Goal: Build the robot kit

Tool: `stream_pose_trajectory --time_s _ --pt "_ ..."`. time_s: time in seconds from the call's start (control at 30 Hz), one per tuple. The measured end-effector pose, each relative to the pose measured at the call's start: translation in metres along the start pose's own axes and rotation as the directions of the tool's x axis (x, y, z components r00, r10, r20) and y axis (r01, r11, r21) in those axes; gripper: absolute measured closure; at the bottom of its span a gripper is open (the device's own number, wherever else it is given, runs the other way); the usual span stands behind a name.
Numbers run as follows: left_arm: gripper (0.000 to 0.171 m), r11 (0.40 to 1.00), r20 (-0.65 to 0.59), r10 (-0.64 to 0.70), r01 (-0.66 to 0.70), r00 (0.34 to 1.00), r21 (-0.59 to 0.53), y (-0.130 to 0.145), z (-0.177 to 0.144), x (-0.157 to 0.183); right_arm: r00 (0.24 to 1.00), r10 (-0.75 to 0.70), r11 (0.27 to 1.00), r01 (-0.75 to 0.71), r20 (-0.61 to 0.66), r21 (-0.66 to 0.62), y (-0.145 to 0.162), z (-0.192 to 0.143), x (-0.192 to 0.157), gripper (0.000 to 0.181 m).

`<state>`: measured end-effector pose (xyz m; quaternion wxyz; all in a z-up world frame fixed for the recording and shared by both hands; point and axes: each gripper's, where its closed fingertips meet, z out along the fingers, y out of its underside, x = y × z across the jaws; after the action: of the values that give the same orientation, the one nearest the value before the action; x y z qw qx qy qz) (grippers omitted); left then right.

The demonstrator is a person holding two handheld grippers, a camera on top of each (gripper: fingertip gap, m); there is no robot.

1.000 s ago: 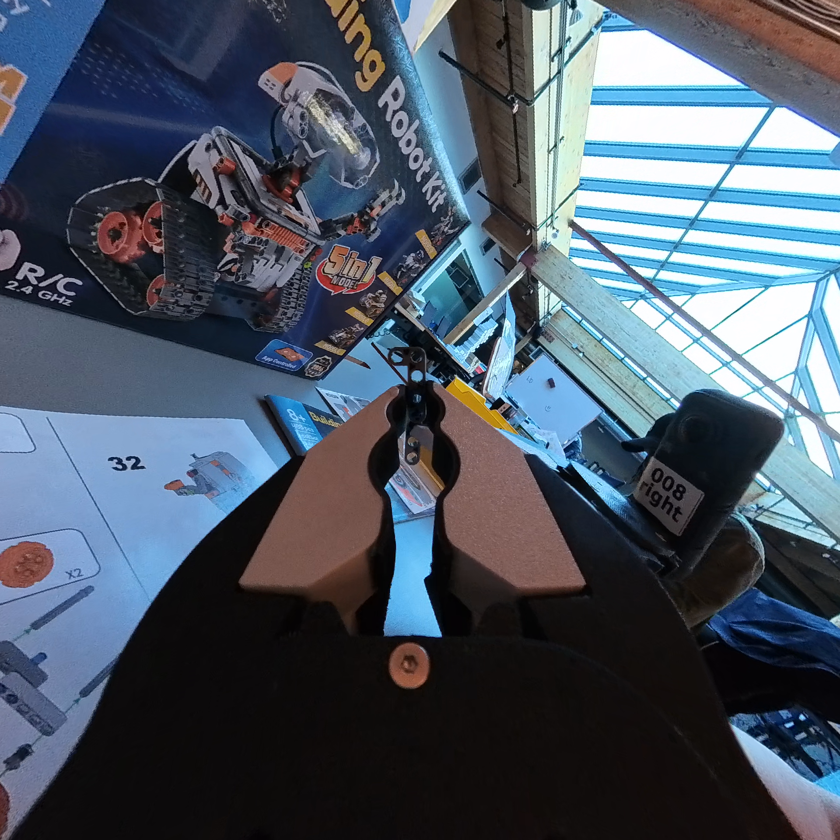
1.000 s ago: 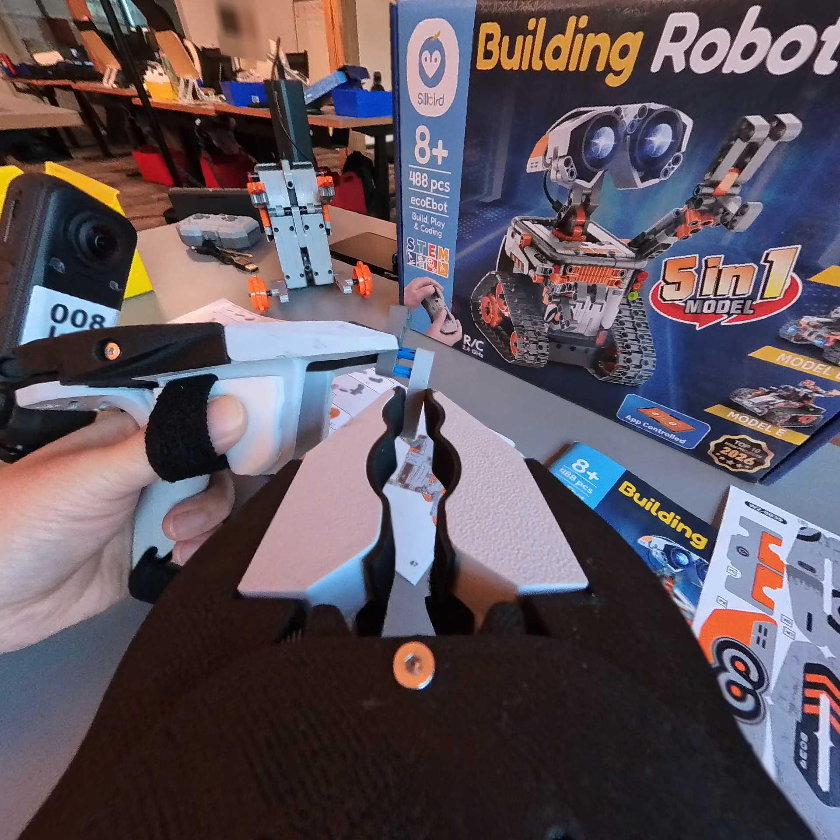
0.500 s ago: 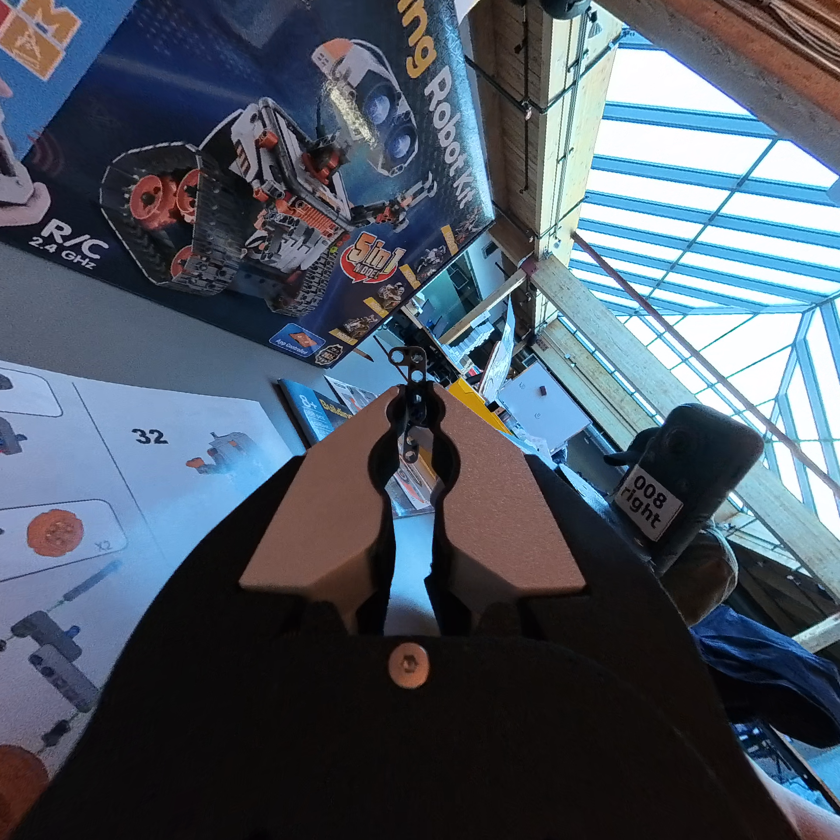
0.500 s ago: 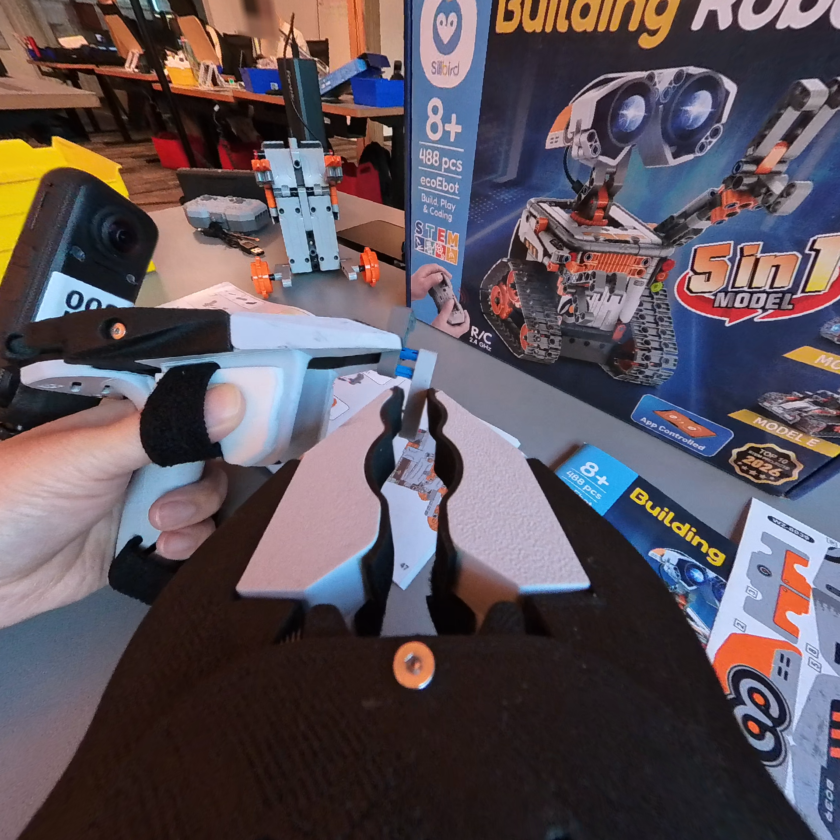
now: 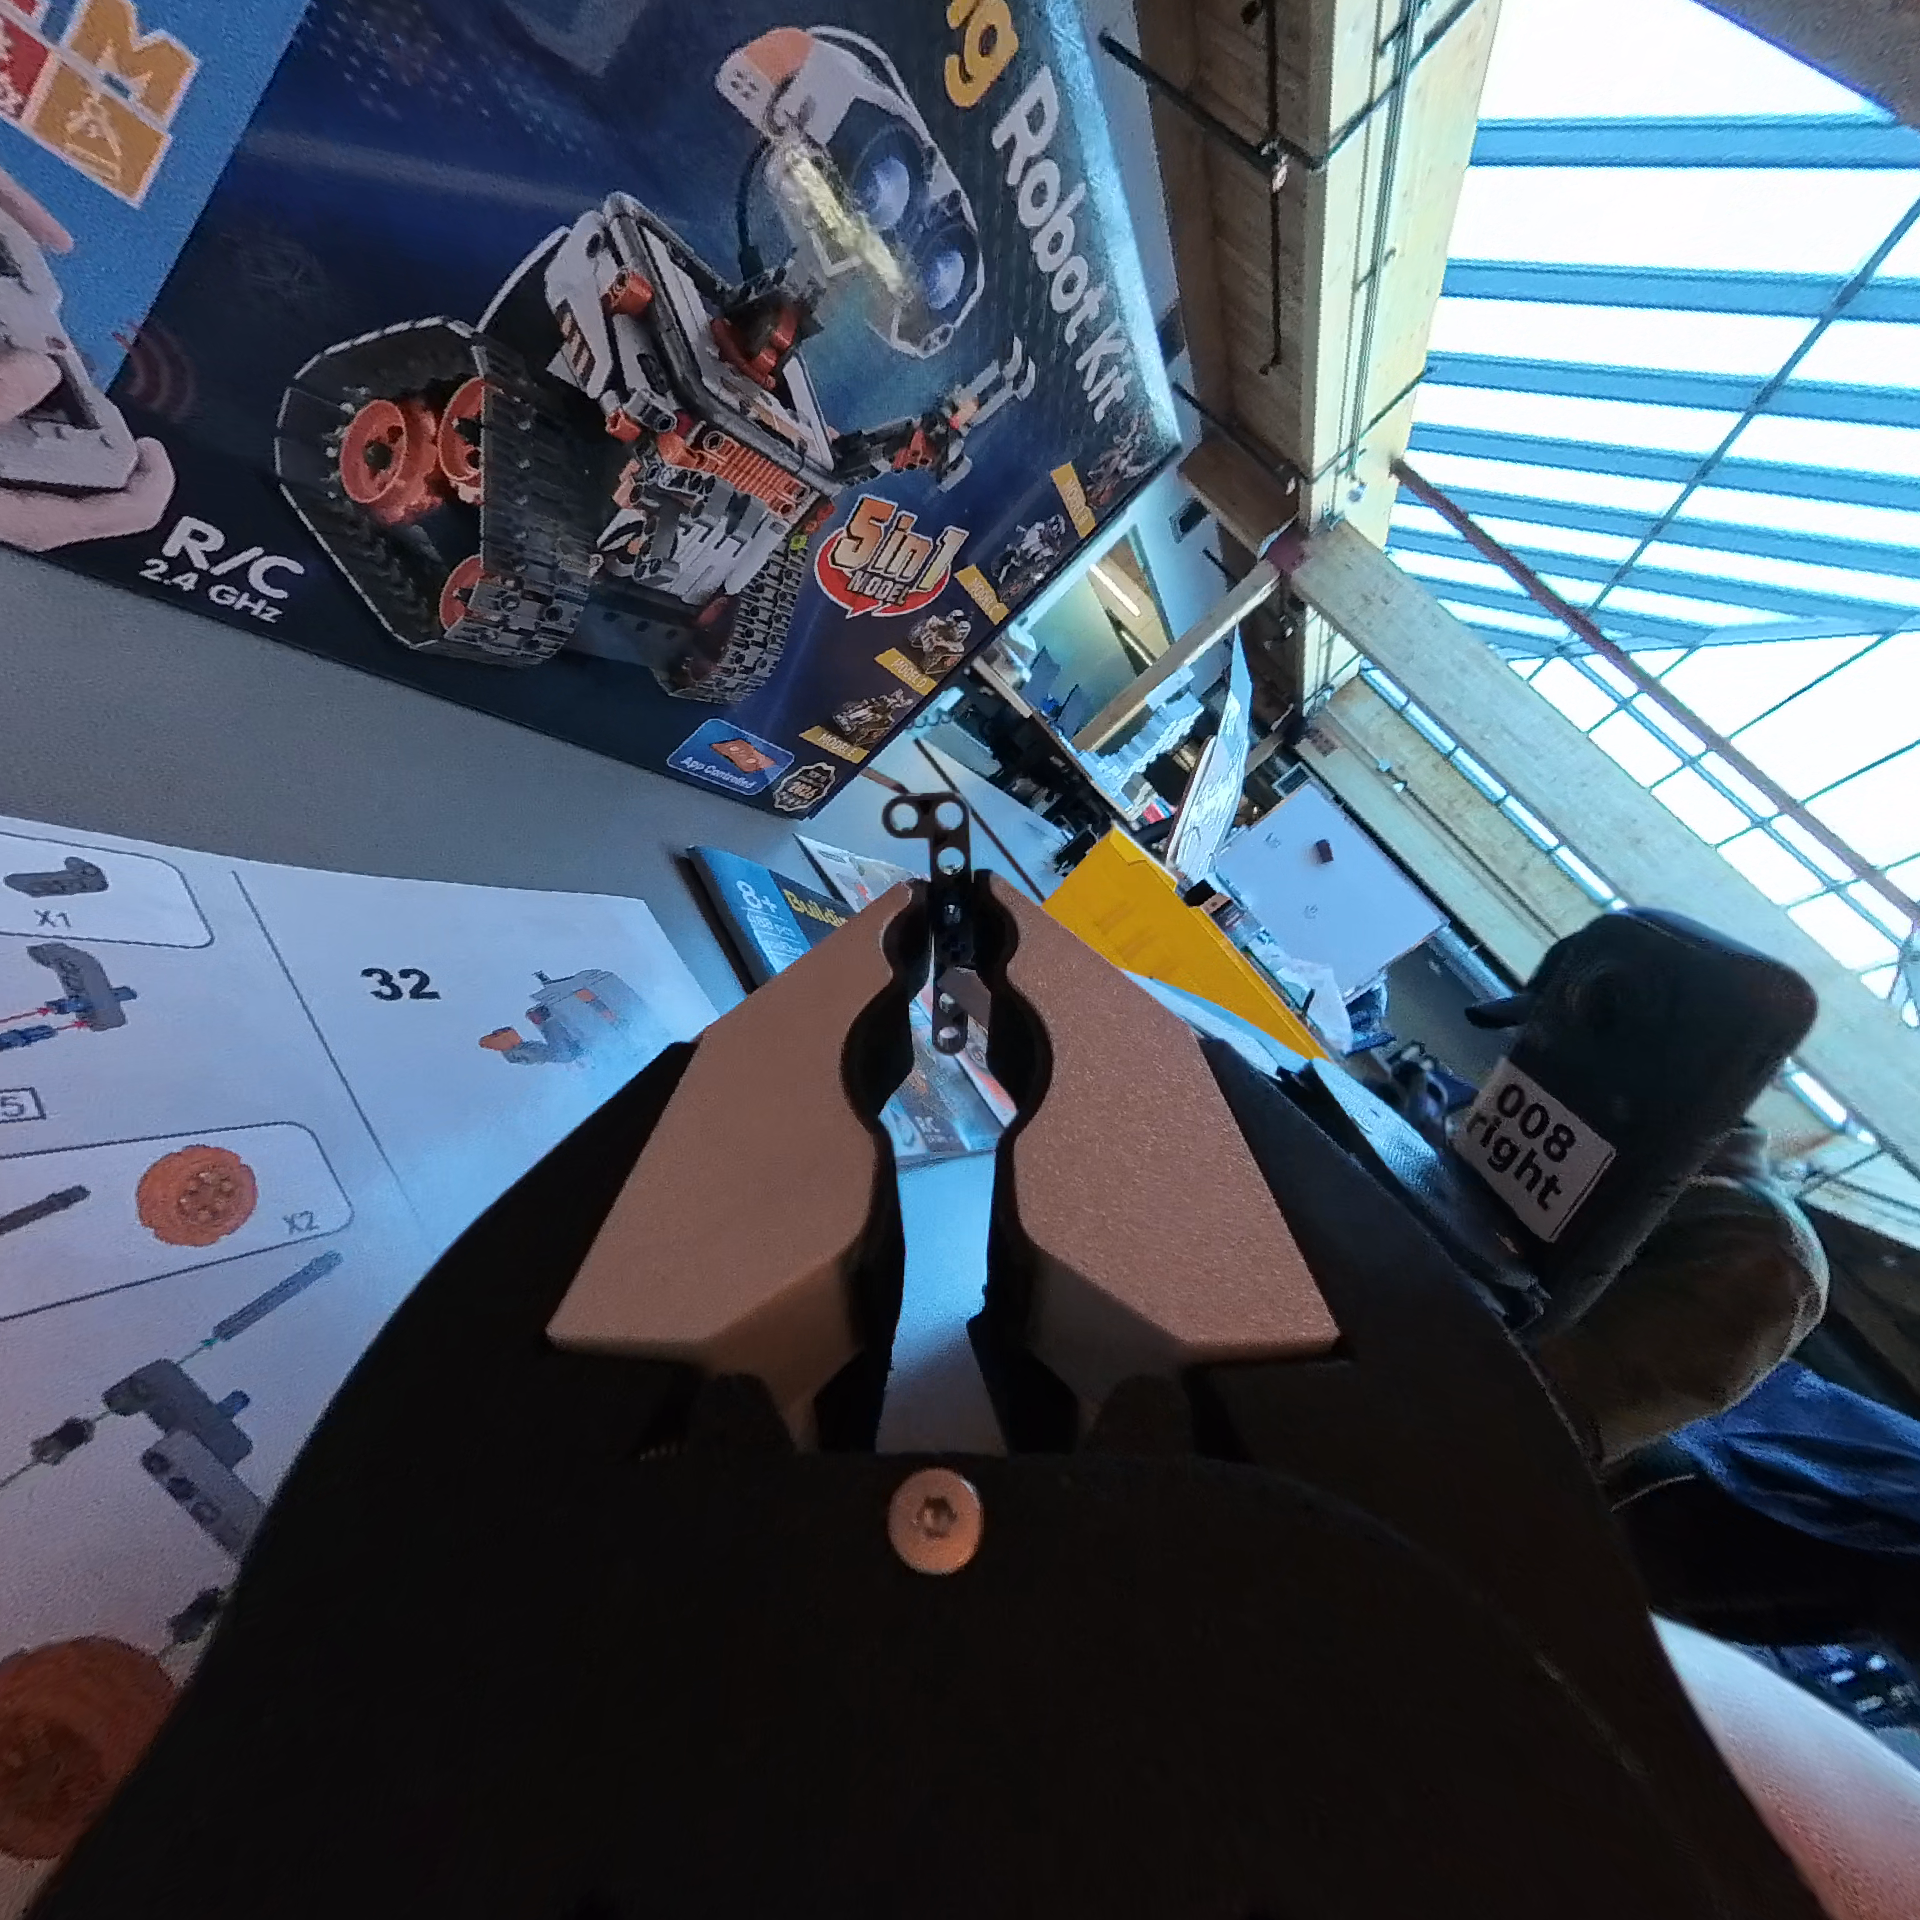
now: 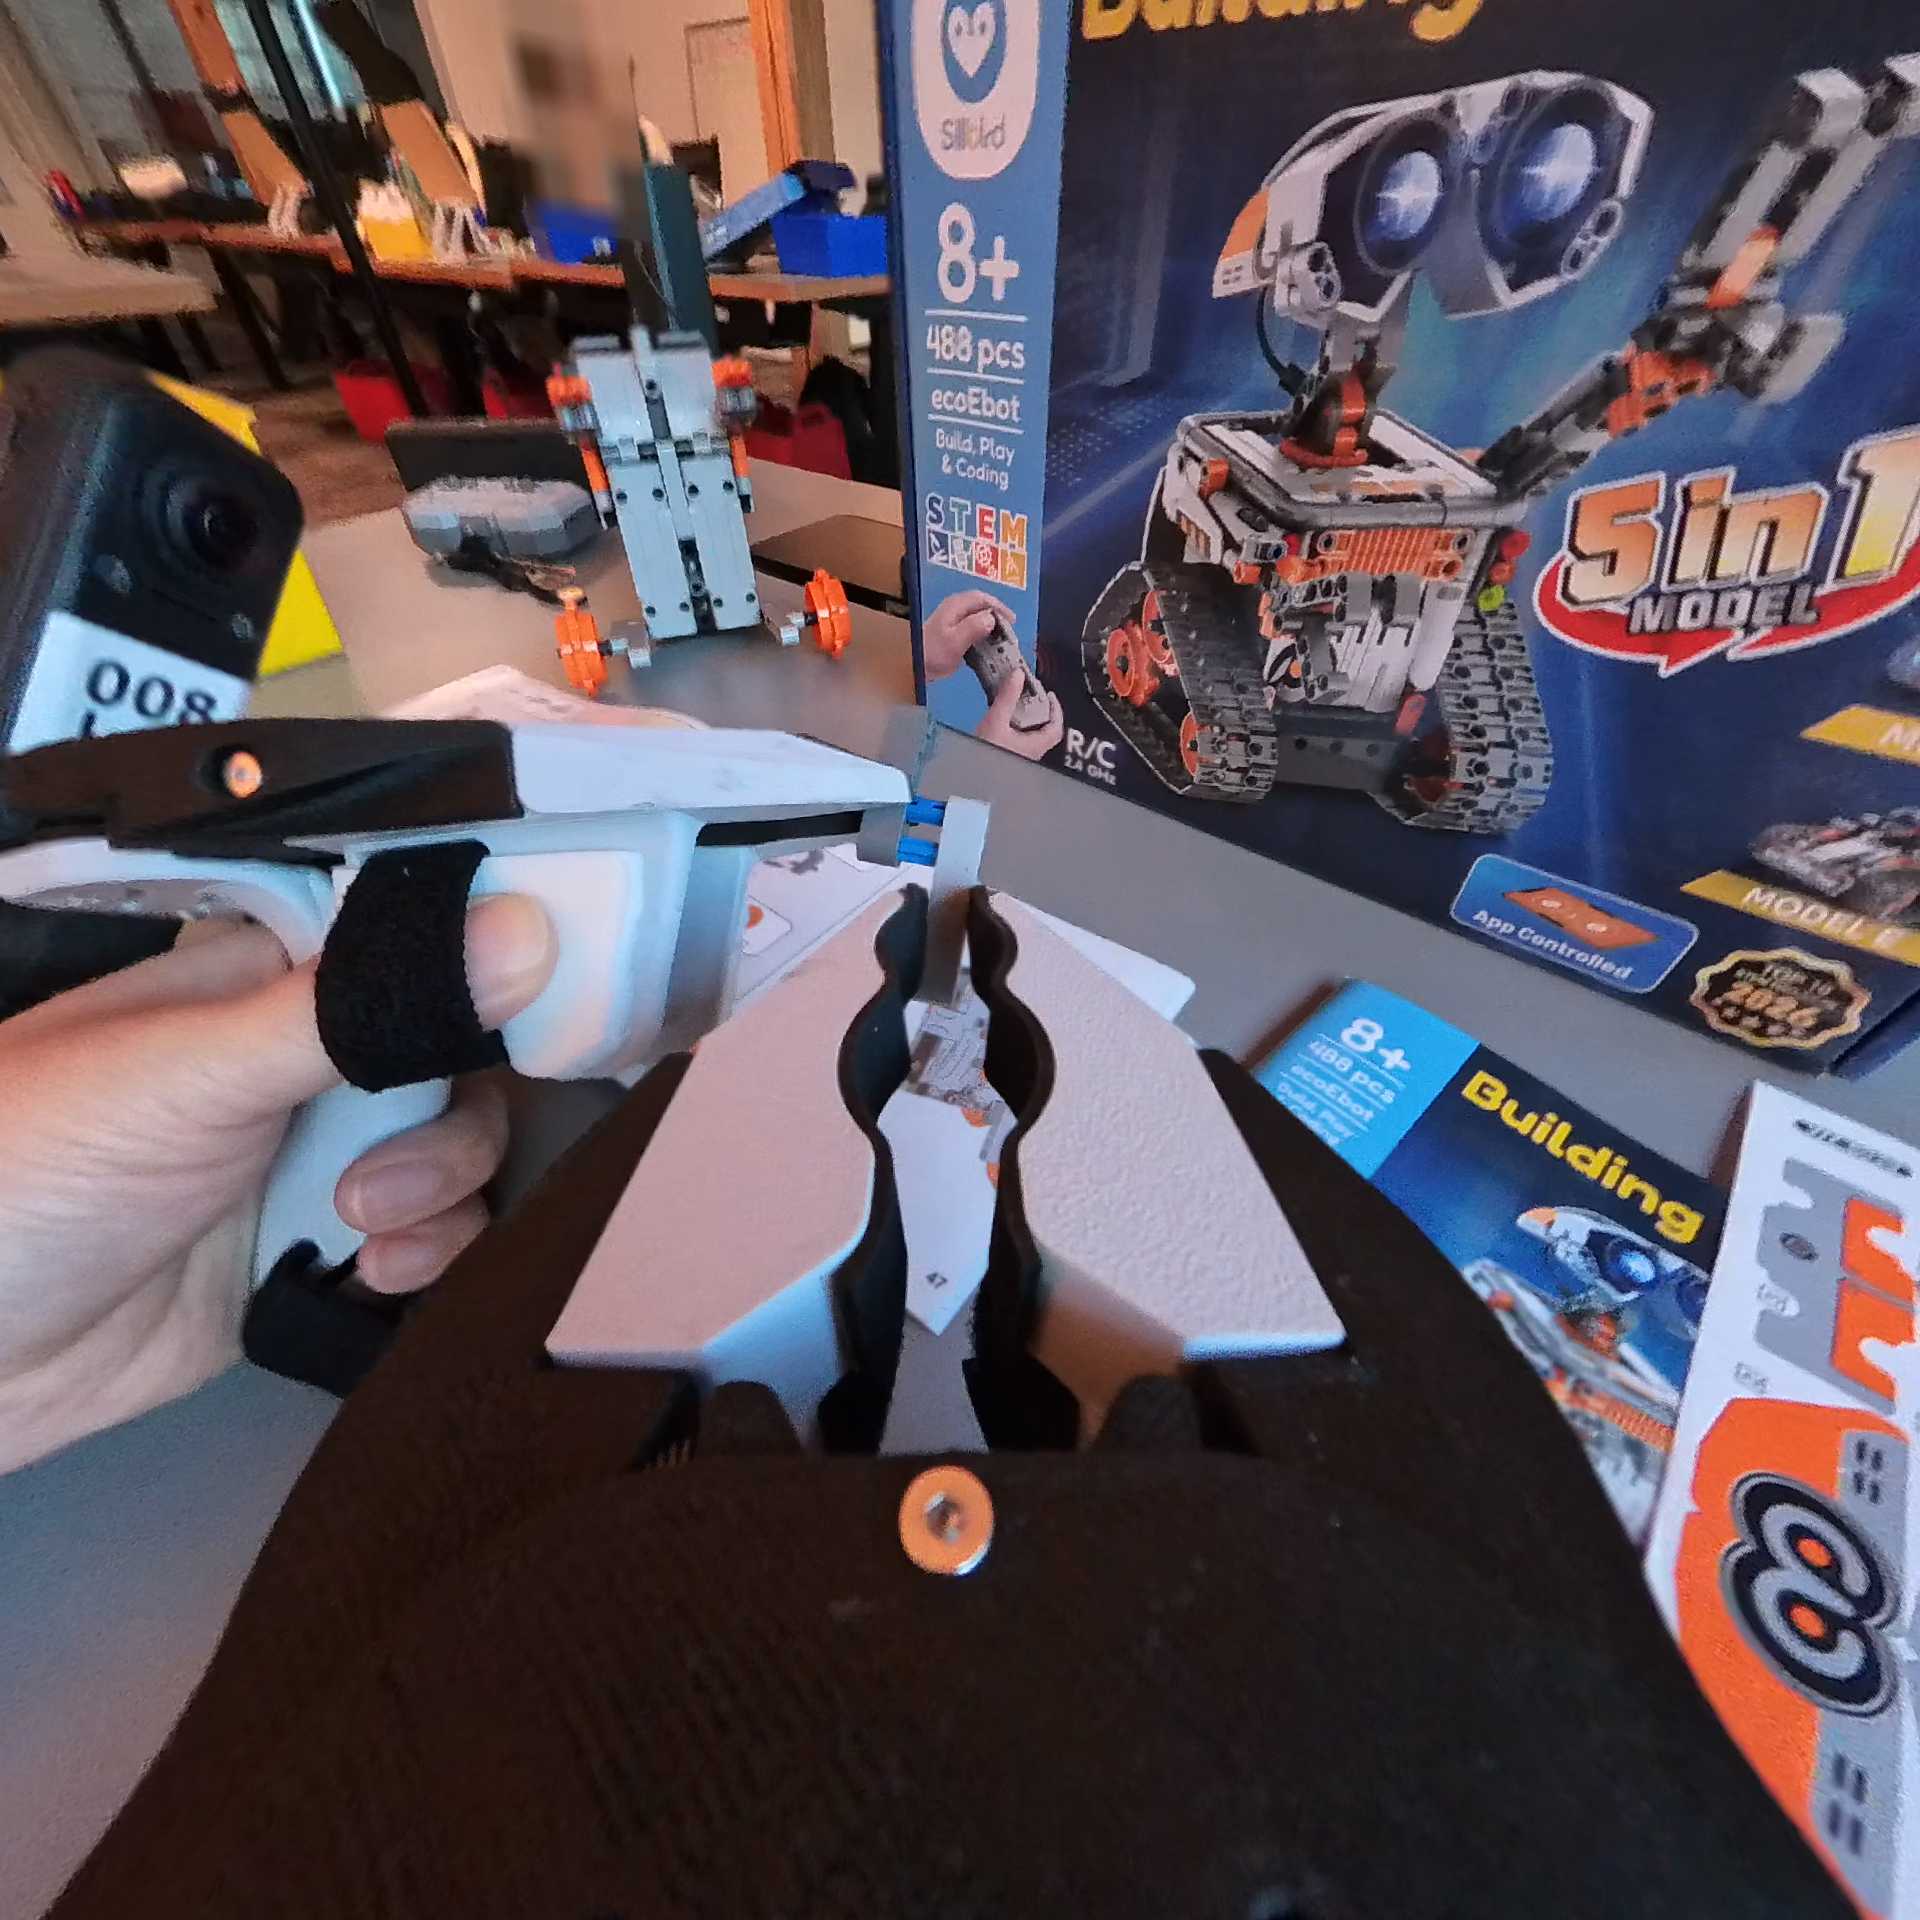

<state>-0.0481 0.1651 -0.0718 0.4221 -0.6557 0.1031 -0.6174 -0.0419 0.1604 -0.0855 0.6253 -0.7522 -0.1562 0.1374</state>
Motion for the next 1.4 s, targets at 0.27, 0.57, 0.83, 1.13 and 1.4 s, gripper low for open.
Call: stream_pose_trajectory --time_s 0.27,0.57,0.83,1.13,1.4 --pt "0.167 0.999 0.011 0.021 -0.02 1.0 -0.043 0.004 0.001 -0.001 0.999 0.044 0.999 -0.043 0.018 -0.021 0.004 -0.001 -0.001 0.175" --pt "0.167 0.997 0.006 0.051 -0.05 0.999 -0.059 0.003 -0.002 0.0 0.996 -0.088 0.996 0.088 0.002 -0.029 0.003 -0.001 -0.003 0.175" --pt "0.167 0.998 -0.005 0.034 -0.034 0.999 -0.043 0.002 -0.003 0.002 0.995 -0.081 0.997 0.082 0.05 -0.005 0.0 -0.002 -0.005 0.175" --pt "0.167 1.0 -0.005 -0.004 0.004 1.0 -0.031 0.001 -0.004 0.001 0.991 -0.07 0.998 0.07 0.112 0.004 0.0 -0.001 -0.009 0.17" --pt "0.167 1.0 -0.014 -0.017 0.016 1.0 -0.024 -0.001 -0.006 0.001 0.965 0.111 0.993 -0.116 0.236 0.007 -0.003 -0.003 -0.011 0.172"
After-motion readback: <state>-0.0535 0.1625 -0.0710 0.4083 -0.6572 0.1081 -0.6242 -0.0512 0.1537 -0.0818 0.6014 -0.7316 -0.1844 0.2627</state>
